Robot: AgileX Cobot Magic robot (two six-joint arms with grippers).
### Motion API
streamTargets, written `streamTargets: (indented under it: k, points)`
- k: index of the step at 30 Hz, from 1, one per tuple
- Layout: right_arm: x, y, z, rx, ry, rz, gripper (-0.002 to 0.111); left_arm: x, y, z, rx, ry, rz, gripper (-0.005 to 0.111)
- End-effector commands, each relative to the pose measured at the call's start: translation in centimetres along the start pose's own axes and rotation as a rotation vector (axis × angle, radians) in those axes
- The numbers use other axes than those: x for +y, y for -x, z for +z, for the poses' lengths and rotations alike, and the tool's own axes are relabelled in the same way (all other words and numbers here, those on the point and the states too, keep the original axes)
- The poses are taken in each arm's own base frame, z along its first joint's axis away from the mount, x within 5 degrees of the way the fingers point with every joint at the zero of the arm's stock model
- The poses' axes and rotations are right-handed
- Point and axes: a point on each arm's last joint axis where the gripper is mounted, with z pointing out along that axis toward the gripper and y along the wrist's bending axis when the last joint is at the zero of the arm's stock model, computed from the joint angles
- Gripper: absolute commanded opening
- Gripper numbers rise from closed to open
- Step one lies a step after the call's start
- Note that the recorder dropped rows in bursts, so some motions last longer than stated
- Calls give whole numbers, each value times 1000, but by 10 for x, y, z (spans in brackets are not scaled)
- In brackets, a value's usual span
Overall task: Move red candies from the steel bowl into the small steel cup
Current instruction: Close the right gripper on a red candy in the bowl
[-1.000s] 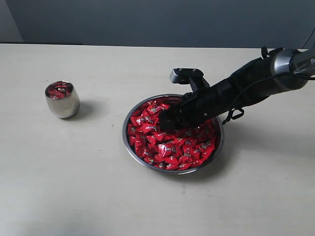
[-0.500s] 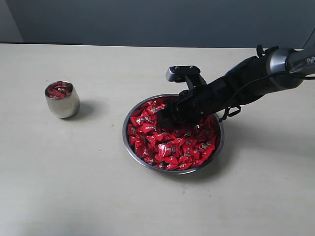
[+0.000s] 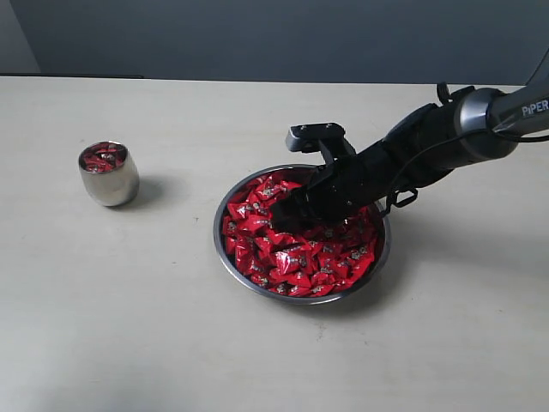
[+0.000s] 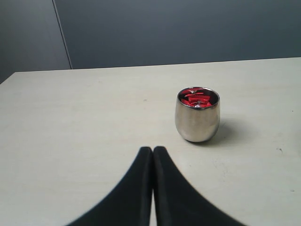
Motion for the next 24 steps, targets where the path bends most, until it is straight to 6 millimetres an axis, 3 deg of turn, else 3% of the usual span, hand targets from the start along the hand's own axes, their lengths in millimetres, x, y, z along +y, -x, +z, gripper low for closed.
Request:
streamTargets:
  k: [1, 9, 15, 24]
  points:
    - [-2, -1, 1, 6, -9, -11, 33, 0, -1, 0, -2, 0, -5, 0]
    - [-2, 1, 0, -3, -18, -8, 31, 0, -1, 0, -2, 0, -5, 0]
    - [-2, 1, 0, -7, -23, -5, -1, 0, -1, 0, -2, 0, -5, 0]
    - [-1, 6, -4, -26, -26, -13, -1, 0, -1, 0, -2, 0, -5, 0]
